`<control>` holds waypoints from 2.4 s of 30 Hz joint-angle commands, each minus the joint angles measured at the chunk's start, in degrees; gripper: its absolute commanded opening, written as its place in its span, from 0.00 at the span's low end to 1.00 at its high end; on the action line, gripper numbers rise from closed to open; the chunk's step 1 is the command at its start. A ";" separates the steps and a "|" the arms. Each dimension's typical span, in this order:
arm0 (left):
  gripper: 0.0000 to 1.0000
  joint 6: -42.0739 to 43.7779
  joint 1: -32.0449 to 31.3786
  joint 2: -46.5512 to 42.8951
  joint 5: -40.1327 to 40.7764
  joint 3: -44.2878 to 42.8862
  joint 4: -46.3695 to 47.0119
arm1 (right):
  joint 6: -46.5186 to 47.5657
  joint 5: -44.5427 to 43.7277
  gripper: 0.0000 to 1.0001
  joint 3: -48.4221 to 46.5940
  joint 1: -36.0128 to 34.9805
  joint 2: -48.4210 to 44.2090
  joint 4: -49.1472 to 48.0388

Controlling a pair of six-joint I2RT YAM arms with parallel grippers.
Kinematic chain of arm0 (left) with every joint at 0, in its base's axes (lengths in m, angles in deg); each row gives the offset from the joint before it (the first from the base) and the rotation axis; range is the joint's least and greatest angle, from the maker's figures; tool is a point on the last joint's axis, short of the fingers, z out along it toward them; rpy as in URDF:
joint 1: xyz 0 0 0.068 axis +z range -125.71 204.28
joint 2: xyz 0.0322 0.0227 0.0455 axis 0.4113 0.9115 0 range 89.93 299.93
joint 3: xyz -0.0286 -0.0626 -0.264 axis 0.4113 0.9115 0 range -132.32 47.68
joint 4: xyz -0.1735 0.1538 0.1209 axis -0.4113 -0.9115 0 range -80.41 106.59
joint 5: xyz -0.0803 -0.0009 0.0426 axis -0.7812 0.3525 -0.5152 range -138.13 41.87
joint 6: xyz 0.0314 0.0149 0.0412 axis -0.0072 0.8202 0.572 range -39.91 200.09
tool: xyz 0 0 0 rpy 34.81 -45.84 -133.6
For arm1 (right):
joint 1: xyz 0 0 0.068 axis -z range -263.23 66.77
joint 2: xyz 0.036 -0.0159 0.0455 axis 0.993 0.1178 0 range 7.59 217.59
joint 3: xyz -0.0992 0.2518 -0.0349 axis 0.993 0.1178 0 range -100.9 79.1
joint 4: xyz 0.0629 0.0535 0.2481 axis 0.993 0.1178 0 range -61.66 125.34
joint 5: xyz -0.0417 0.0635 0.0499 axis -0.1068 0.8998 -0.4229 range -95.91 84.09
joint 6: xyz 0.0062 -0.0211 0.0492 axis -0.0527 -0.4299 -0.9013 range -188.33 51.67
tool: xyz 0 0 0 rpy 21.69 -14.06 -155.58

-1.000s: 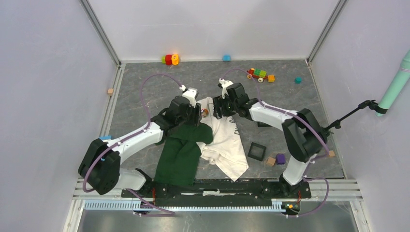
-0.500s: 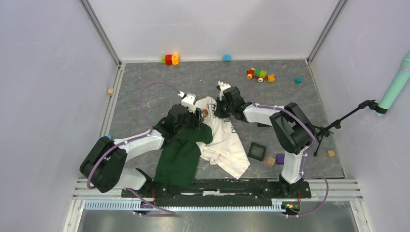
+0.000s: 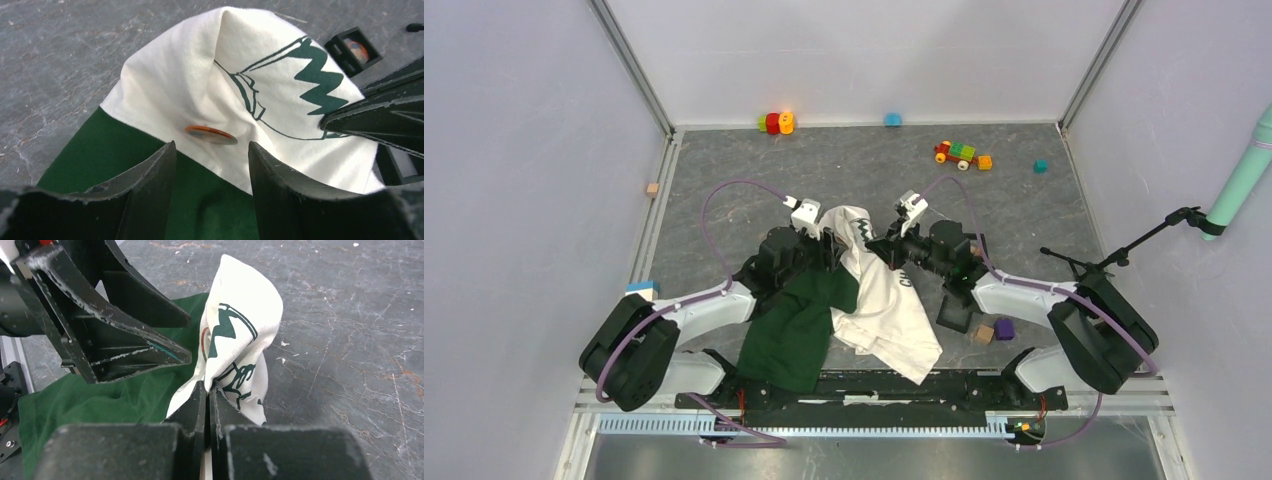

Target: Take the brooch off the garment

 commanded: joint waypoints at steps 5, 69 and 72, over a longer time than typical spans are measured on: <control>0.60 -1.97 0.10 0.18 -3.39 -0.17 6.25 | 1.86 2.54 0.00 5.51 0.20 -3.77 -15.37; 0.02 -10.14 0.58 -8.28 -0.01 -3.10 -13.05 | -0.11 -10.32 0.00 3.99 -0.04 -10.23 -1.94; 0.02 -10.91 0.76 -10.44 -3.62 -3.25 -14.55 | -2.02 -9.15 0.00 2.76 -0.06 -11.83 3.98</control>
